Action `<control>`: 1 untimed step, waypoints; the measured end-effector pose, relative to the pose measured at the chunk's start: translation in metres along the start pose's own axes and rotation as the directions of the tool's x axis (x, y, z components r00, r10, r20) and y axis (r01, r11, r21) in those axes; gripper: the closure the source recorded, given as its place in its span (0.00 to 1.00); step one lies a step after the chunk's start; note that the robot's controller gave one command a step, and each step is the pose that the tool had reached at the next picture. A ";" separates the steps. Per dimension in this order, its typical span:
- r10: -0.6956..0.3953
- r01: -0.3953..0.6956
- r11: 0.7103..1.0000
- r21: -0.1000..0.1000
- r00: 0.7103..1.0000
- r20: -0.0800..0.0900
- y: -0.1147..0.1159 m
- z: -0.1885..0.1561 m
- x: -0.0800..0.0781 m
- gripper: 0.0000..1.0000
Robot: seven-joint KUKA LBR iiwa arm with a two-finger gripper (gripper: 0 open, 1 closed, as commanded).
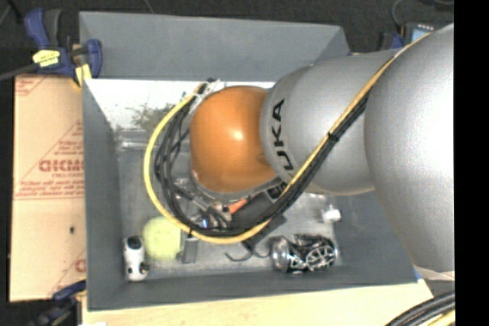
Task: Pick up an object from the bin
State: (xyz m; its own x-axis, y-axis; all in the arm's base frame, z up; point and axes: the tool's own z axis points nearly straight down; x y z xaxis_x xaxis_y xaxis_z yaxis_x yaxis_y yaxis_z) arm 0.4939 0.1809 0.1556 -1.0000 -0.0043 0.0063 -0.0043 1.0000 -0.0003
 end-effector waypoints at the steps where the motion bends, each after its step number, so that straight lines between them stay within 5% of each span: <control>1: 0.004 -0.004 1.000 -0.002 1.000 0.008 -0.001 -0.004 -0.002 0.00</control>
Offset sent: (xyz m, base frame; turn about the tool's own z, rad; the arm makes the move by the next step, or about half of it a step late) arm -0.0152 0.0120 -0.0856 -0.1299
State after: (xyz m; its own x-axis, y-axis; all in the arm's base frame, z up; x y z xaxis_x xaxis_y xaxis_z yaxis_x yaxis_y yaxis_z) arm 0.4960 0.1802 0.1598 -1.0000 -0.0003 -0.0016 -0.0003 1.0000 0.0013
